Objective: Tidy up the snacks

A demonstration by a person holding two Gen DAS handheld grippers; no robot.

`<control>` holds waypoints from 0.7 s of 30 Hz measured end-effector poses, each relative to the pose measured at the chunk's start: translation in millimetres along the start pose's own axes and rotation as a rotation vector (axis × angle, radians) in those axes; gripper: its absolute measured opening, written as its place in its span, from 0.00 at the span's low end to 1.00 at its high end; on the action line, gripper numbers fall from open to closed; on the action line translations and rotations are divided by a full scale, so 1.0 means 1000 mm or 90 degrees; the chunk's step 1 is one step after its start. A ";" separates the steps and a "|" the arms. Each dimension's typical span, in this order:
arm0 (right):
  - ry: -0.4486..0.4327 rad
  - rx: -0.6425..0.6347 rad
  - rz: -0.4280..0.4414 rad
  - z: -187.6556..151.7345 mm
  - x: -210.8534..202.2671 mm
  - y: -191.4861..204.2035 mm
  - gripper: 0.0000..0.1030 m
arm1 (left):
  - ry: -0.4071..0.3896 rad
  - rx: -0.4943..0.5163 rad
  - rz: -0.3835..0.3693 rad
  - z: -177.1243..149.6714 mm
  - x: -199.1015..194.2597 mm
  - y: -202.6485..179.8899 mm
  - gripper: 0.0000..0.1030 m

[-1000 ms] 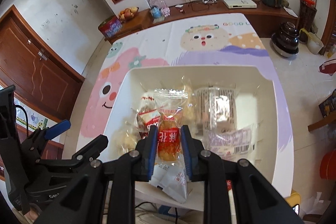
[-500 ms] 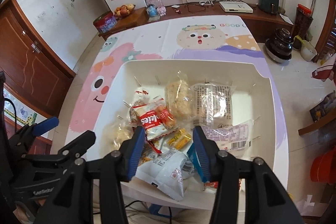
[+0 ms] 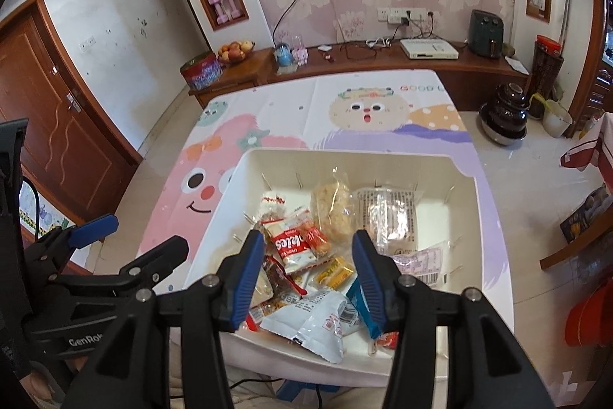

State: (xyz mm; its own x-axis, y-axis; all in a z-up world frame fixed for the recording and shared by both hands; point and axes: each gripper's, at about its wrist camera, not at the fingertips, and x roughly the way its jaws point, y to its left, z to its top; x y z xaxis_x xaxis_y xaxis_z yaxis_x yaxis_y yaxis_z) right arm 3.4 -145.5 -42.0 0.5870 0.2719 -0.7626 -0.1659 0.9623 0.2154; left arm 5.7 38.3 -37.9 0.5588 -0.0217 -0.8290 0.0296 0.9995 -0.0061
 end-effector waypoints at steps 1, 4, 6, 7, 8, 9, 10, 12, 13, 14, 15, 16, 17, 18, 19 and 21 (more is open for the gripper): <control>-0.006 0.001 0.000 0.000 -0.003 0.000 0.47 | -0.008 -0.001 0.002 0.001 -0.004 0.000 1.00; -0.029 0.003 0.007 0.000 -0.015 0.005 0.47 | -0.029 -0.003 0.014 0.002 -0.014 -0.001 1.00; -0.044 -0.009 0.001 -0.002 -0.020 0.010 0.48 | -0.040 -0.007 0.023 0.002 -0.019 -0.001 1.00; -0.049 -0.015 -0.003 -0.003 -0.021 0.013 0.48 | -0.044 -0.011 0.025 0.002 -0.021 0.000 1.00; -0.056 -0.024 -0.009 -0.004 -0.023 0.015 0.48 | -0.046 -0.014 0.025 0.002 -0.023 0.001 0.99; -0.061 -0.027 -0.013 -0.005 -0.024 0.017 0.49 | -0.047 -0.016 0.025 0.002 -0.023 0.002 0.99; -0.062 -0.029 -0.015 -0.005 -0.025 0.017 0.50 | -0.046 -0.019 0.024 0.001 -0.024 0.002 1.00; -0.064 -0.027 -0.019 -0.004 -0.025 0.016 0.53 | -0.045 -0.025 0.021 0.000 -0.025 0.004 1.00; -0.063 -0.026 -0.019 -0.005 -0.024 0.015 0.53 | -0.044 -0.026 0.021 0.000 -0.025 0.004 1.00; -0.060 -0.023 -0.018 -0.005 -0.023 0.014 0.54 | -0.043 -0.026 0.023 -0.001 -0.024 0.005 1.00; -0.057 -0.020 -0.018 -0.005 -0.022 0.014 0.54 | -0.043 -0.025 0.024 -0.001 -0.024 0.005 1.00; -0.054 -0.017 -0.017 -0.005 -0.020 0.013 0.54 | -0.043 -0.024 0.025 -0.002 -0.024 0.004 1.00; -0.053 -0.016 -0.017 -0.006 -0.020 0.013 0.54 | -0.041 -0.025 0.025 -0.002 -0.023 0.005 1.00; -0.051 -0.013 -0.015 -0.006 -0.019 0.012 0.54 | -0.040 -0.025 0.025 -0.003 -0.023 0.005 1.00; -0.049 -0.012 -0.014 -0.006 -0.018 0.011 0.55 | -0.039 -0.025 0.026 -0.003 -0.022 0.005 1.00; -0.047 -0.007 -0.014 -0.006 -0.017 0.010 0.56 | -0.038 -0.026 0.025 -0.003 -0.021 0.005 1.00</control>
State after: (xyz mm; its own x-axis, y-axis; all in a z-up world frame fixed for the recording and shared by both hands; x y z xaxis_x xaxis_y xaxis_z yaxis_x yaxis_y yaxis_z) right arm -13.2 -140.4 -30.8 0.6474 0.2500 -0.7200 -0.1610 0.9682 0.1915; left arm -8.7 44.2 -21.9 0.6073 0.0172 -0.7943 -0.0261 0.9997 0.0016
